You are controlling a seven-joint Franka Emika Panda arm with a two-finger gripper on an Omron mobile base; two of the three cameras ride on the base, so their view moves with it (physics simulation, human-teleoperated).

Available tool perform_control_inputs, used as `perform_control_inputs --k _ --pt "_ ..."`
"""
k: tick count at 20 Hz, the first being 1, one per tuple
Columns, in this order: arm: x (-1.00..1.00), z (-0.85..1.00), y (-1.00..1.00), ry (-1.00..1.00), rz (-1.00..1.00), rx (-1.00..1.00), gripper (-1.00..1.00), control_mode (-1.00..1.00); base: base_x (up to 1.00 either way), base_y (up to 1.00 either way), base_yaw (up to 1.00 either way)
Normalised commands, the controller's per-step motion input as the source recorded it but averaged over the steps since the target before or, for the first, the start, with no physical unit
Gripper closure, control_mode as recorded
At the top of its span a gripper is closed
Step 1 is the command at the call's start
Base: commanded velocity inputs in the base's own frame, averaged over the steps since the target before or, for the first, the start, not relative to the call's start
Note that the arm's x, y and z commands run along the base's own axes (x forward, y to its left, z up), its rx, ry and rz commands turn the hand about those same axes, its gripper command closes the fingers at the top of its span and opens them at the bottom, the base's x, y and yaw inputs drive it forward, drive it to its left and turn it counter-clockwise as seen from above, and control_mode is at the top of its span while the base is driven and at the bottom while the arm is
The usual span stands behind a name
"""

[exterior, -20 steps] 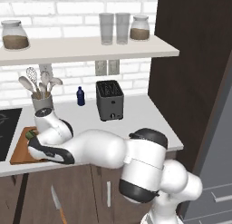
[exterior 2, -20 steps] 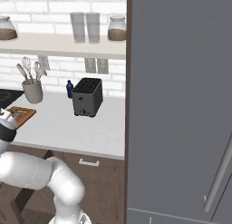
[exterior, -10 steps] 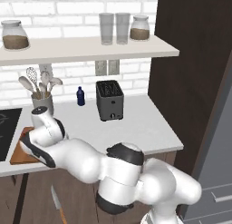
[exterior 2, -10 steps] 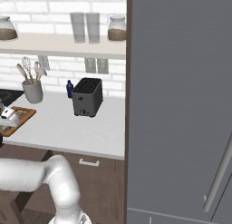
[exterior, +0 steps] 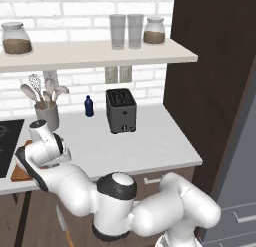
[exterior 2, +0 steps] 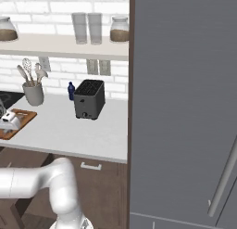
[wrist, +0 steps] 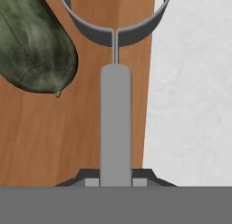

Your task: Place the appropriate cutting tool for cutting the cucumber skin on the cutting board.

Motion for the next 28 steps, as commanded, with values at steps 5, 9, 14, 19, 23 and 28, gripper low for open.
perform_control_inputs --k 5,9,14,19,23,28 --pt "0.19 -0.24 0.08 0.00 0.01 0.00 -1.00 -1.00 0.00 0.00 0.00" --pt "0.02 -0.14 0.01 0.00 0.02 0.01 -1.00 -1.00 0.00 0.00 0.00" --pt "0.11 0.00 0.00 0.00 0.02 0.01 -1.00 -1.00 0.00 0.00 0.00" --pt "-0.03 0.41 -0.08 0.00 0.02 0.02 -1.00 -1.00 0.00 0.00 0.00" --pt "-0.72 0.36 -0.82 0.00 0.00 0.00 -1.00 -1.00 0.00 0.00 0.00" --pt "-1.00 0.42 -1.00 0.00 0.00 0.00 -1.00 -1.00 0.00 0.00 0.00"
